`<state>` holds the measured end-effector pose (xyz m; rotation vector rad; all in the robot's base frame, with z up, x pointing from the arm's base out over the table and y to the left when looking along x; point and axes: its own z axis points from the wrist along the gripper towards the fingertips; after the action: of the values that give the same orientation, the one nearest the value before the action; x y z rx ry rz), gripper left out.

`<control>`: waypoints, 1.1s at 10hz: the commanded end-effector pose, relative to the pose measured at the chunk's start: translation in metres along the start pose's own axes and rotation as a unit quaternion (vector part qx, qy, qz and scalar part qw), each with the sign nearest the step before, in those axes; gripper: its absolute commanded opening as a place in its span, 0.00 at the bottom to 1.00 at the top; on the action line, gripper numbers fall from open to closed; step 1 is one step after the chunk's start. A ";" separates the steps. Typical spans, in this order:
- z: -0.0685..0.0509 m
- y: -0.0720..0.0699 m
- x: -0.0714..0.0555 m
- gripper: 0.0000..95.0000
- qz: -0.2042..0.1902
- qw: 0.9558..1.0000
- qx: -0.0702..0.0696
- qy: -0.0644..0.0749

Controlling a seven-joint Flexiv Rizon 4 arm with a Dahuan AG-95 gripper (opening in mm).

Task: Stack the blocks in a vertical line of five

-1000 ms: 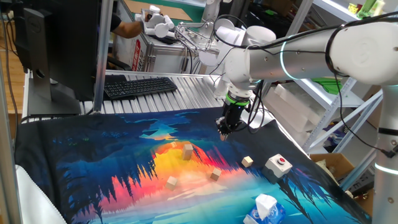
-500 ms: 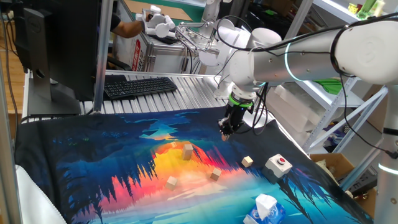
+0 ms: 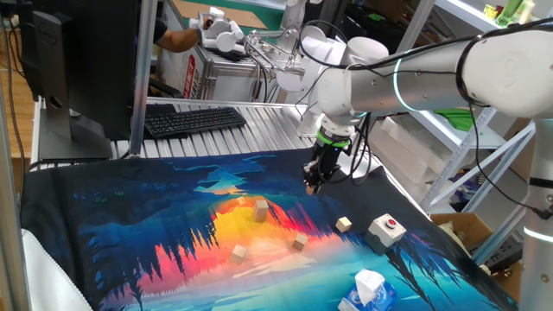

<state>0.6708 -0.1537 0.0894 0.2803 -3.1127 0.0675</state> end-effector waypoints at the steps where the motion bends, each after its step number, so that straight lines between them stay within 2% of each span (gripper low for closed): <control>1: 0.007 -0.014 0.005 0.40 -0.020 1.000 -0.004 -0.001; 2: 0.015 -0.022 0.012 0.40 -0.023 1.000 -0.007 -0.007; 3: 0.018 -0.027 0.017 0.40 -0.025 1.000 -0.008 -0.006; 5: 0.018 -0.040 0.030 0.40 -0.032 0.999 -0.009 -0.001; 6: 0.015 -0.043 0.035 0.60 -0.032 0.999 -0.008 0.002; 8: 0.015 -0.047 0.045 0.60 -0.032 0.999 -0.009 0.000; 11: 0.019 -0.062 0.054 0.60 -0.032 0.999 -0.015 -0.002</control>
<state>0.6262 -0.2261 0.0739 0.3786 -3.1037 0.0209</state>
